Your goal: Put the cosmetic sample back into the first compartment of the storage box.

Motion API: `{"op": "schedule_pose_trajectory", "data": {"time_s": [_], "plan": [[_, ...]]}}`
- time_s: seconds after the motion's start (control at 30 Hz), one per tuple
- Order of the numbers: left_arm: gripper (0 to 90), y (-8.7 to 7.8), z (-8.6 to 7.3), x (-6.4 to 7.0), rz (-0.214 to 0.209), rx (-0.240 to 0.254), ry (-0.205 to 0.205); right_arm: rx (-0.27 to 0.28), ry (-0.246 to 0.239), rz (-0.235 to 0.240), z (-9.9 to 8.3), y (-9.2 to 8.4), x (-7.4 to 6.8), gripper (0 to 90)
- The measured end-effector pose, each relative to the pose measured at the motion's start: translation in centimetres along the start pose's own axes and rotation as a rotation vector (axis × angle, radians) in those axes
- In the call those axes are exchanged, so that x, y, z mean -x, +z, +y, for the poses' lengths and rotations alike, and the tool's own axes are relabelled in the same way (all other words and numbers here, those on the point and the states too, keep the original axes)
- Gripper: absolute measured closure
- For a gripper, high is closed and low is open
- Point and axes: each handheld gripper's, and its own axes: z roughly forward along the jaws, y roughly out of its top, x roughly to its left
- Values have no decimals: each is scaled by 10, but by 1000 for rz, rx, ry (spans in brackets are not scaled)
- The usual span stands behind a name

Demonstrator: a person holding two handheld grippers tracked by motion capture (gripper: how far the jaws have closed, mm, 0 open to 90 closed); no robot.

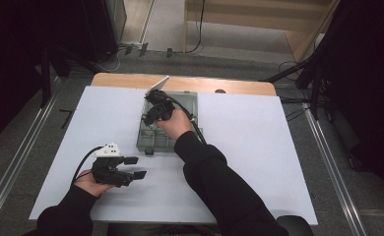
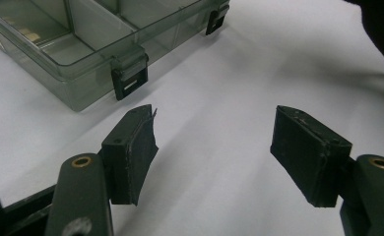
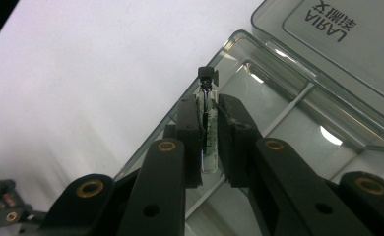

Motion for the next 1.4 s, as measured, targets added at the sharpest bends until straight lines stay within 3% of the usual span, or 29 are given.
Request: {"op": "schedule_pose_trajectory", "data": {"time_s": [0.27, 0.5, 0.7, 0.97, 1.13, 1.27, 1.4], "plan": [[327, 0, 0, 0, -1, 3, -1, -11, 39, -26, 6, 10, 3, 814], [327, 0, 0, 1, -7, 5, 4, -18, 66, -20, 6, 16, 6, 788], [327, 0, 0, -1, -6, 8, 0, 28, 15, 24, 2, 4, 1, 666], [327, 0, 0, -2, 1, 9, -8, 118, -120, 52, -11, -14, -4, 495], [327, -1, 0, -2, 0, 8, -8, 166, -182, 51, -24, -25, -1, 416], [327, -1, 0, -3, -1, 8, -11, 184, -194, 69, -34, -35, 5, 373], [327, -1, 0, -4, 0, 7, -19, 212, -266, 58, -46, -43, 9, 356]]}}
